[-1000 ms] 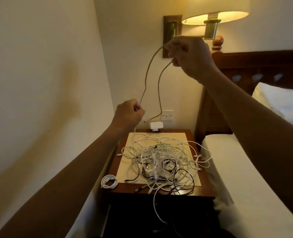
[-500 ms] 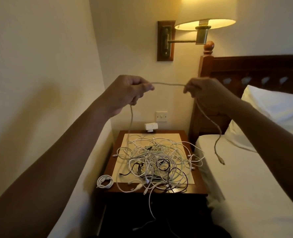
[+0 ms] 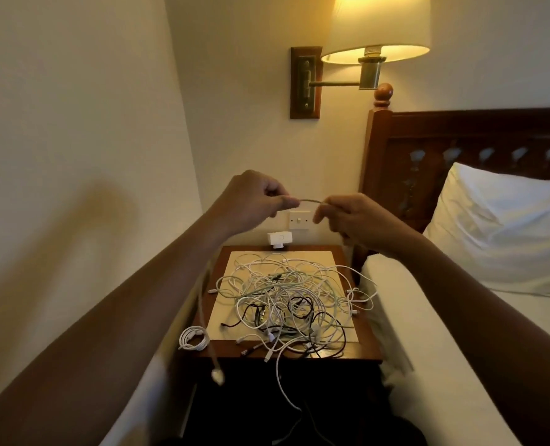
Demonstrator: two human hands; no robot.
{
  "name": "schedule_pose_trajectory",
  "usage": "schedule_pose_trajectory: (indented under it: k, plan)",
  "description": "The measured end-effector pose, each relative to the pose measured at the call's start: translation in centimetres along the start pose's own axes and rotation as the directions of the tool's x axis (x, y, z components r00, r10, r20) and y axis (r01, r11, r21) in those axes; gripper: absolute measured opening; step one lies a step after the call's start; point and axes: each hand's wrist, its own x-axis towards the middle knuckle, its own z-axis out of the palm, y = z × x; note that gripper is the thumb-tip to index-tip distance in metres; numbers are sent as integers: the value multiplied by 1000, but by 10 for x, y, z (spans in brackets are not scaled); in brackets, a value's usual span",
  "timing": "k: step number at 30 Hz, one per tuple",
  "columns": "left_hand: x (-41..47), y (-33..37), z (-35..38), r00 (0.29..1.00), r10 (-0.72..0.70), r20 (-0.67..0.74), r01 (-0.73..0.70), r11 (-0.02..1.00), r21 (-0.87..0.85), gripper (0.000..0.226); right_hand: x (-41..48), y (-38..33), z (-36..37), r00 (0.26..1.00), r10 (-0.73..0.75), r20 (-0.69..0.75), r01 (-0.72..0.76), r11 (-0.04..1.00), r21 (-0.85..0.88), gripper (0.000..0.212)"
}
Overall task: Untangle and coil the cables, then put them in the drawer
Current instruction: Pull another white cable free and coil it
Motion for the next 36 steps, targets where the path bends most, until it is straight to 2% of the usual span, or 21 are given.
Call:
schedule_pose_trajectory:
  k: [2,5,6,9,10,11,12,13,14,16,18,19,21,23,26,28,31,34,36]
  plan:
    - [-11,-25,-15,996,-69,65,64,996,69,18,-5,20,-11,997,10,-75,-16,997,-77,30]
    - [-41,-69,-28,949,-240,203,267,956,-120,20,-22,53,-21,990,101,-93,-109,991,-82,31]
    - [-50,-81,-31,938,-280,205,308,944,-119,19,-27,59,-22,985,129,-113,-137,988,-69,32]
    - [-63,-102,-41,938,-335,93,334,942,21,16,-37,72,-30,963,212,-167,-214,977,7,31]
    - [-65,-104,-44,938,-339,76,339,941,14,17,-37,75,-34,960,254,-118,-257,966,-10,27]
    - [-66,-101,-45,940,-332,77,334,943,-3,19,-37,76,-36,952,304,-21,-305,947,-103,18]
    - [-66,-93,-44,945,-313,96,316,949,-14,22,-39,71,-35,929,361,78,-332,909,-252,23]
    - [-64,-81,-41,953,-277,124,281,960,-13,23,-39,65,-30,916,380,130,-308,873,-379,46]
    - [-59,-67,-36,962,-229,148,234,972,-16,24,-37,54,-22,924,348,160,-256,873,-415,66]
    - [-47,-40,-22,976,-133,175,140,990,-25,23,-30,22,5,949,203,241,-143,959,-243,78]
    - [-36,-23,-10,984,-80,162,87,996,-36,23,-22,-8,36,953,107,285,-80,991,-106,65]
    - [-32,-21,-6,987,-71,142,77,996,-38,23,-18,-16,49,962,81,261,-70,996,-53,51]
    - [-32,-25,-8,990,-77,117,80,997,-21,22,-13,-16,62,995,35,89,-39,998,47,20]
    - [-41,-39,-16,979,-127,161,137,989,-54,24,-13,-5,52,994,-48,-100,40,996,-80,19]
    - [-64,-62,-25,919,-223,326,275,954,-121,32,-15,24,24,963,-127,-236,50,951,-305,23]
    - [-75,-63,-25,871,-232,434,355,906,-229,35,-11,46,16,952,-137,-273,33,935,-353,22]
    - [-78,-47,-23,847,-125,517,413,768,-490,33,-5,64,18,952,-116,-283,10,936,-353,19]
    - [-72,-36,-25,871,-34,490,435,517,-737,27,-8,67,32,953,-80,-292,-8,957,-288,17]
    - [-65,-36,-28,905,-53,422,416,317,-852,28,-13,66,49,969,-53,-241,-22,954,-299,19]
